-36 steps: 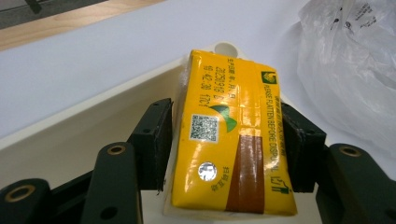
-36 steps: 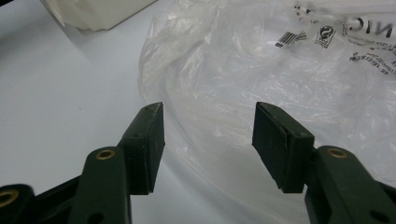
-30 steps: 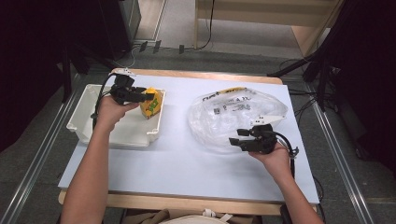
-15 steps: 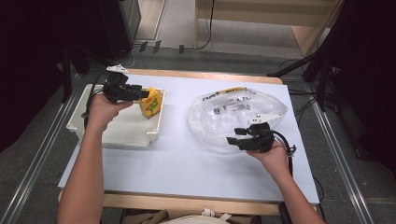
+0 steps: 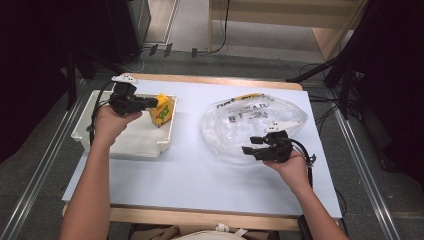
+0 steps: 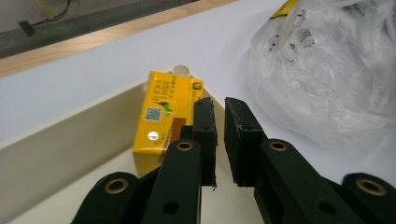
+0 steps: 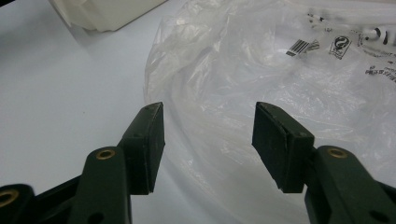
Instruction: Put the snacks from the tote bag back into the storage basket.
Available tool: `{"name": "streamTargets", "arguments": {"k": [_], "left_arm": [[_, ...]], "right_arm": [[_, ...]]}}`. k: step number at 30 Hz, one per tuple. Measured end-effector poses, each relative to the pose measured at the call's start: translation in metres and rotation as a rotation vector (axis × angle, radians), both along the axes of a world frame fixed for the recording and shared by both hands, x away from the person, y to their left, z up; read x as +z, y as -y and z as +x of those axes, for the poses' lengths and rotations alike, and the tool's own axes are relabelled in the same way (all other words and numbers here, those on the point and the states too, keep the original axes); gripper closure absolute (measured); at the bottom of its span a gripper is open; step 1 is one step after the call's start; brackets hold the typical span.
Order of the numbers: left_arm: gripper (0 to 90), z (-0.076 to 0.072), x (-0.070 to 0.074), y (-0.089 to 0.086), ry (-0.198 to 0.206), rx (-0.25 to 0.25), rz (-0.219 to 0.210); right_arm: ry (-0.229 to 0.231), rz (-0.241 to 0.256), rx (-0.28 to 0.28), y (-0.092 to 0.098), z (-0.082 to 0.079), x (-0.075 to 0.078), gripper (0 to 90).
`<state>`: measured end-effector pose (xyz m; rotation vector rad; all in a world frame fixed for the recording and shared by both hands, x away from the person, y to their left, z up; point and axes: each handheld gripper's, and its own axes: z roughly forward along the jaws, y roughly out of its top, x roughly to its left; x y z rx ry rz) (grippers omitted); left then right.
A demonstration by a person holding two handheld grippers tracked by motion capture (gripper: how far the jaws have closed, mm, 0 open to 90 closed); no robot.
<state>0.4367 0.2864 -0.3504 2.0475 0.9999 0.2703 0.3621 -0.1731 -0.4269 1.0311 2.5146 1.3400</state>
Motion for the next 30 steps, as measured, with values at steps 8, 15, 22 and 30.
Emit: {"name": "streamTargets", "arguments": {"k": [8,15,22,30], "left_arm": [[90.0,-0.008,-0.012,0.005,-0.009,-0.03,0.001],[90.0,-0.007,-0.02,0.005,-0.018,-0.034,0.007],[90.0,-0.006,-0.035,0.003,-0.024,-0.014,0.019],[90.0,-0.001,-0.05,0.0,-0.04,0.0,0.027]], "right_arm": [[-0.001,-0.004,0.001,-0.001,0.0,0.0,44.9],[-0.001,-0.008,0.003,-0.001,0.0,0.0,44.9],[-0.003,-0.008,0.002,-0.001,0.0,-0.001,44.9],[0.005,-0.009,-0.007,0.0,0.0,0.0,45.2]]}}
